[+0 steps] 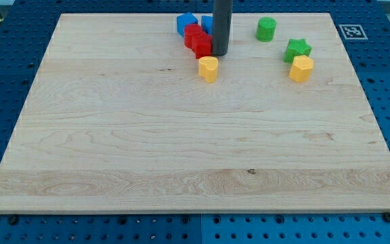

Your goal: Push the green star slightly right

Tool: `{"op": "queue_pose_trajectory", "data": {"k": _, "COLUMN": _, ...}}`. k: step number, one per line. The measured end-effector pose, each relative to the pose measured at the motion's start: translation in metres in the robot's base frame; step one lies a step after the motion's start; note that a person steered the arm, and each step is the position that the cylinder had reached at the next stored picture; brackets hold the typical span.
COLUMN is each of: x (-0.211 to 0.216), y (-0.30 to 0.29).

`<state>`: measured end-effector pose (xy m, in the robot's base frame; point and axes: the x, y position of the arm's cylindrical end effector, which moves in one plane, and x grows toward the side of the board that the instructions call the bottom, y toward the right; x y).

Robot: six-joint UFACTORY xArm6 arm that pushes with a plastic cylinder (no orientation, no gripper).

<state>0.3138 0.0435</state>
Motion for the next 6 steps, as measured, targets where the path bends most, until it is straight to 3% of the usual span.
{"op": "queue_pose_trajectory", "data": {"k": 1, "x": 0.009, "y": 0.002}}
{"op": "queue_pose_trajectory", "data": {"k": 2, "x": -0.007, "y": 0.020}}
{"op": "queue_pose_trajectory", "data": {"k": 4, "x": 0.001, "y": 0.127}}
{"op": "queue_pose_trajectory", "data": {"k": 6, "x": -0.001, "y": 0.167}}
